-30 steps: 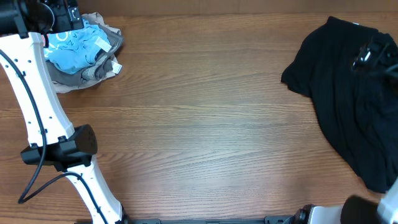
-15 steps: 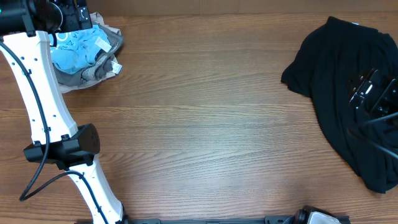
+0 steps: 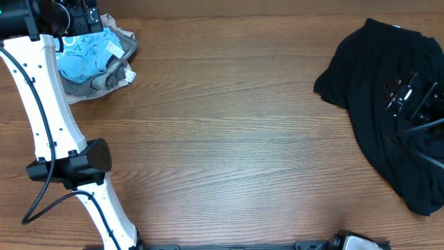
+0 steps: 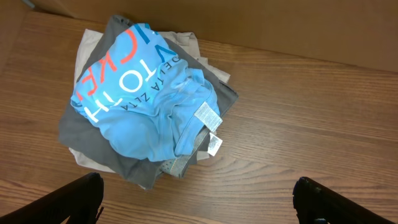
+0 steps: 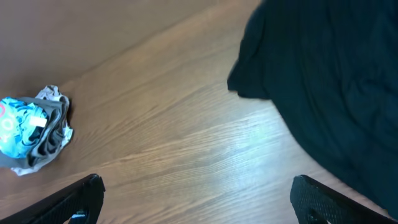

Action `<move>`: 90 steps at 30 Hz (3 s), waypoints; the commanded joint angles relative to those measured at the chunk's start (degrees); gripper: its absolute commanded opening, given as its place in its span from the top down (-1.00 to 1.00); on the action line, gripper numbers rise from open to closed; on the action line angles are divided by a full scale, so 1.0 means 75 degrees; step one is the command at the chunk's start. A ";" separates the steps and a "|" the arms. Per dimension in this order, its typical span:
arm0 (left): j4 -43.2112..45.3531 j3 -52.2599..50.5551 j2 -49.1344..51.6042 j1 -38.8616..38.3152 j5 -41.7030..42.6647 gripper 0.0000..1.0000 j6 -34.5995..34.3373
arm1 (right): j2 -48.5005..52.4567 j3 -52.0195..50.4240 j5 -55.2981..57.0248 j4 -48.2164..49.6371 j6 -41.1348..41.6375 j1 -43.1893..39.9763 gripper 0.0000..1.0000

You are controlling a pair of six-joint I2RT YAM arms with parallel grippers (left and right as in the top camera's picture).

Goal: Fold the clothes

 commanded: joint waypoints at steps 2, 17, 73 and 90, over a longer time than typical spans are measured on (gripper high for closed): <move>0.0012 0.0023 0.0090 -0.0015 0.0105 -1.00 -0.0073 | -0.0938 -0.1207 0.0962 0.1632 -0.0026 0.0991 -1.00; 0.0012 0.0023 0.0090 -0.0015 0.0105 -1.00 -0.0073 | -0.6473 -1.1427 0.0600 1.0083 -0.0627 0.2043 -1.00; 0.0012 0.0020 -0.0061 -0.0166 0.0105 -1.00 -0.0073 | -1.0072 -1.5757 0.0481 1.2176 -0.0597 0.2043 -1.00; 0.0050 -0.6837 -0.5406 -0.0201 0.0105 -1.00 -0.0073 | -1.0072 -1.5757 0.0481 1.2176 -0.0597 0.2043 -1.00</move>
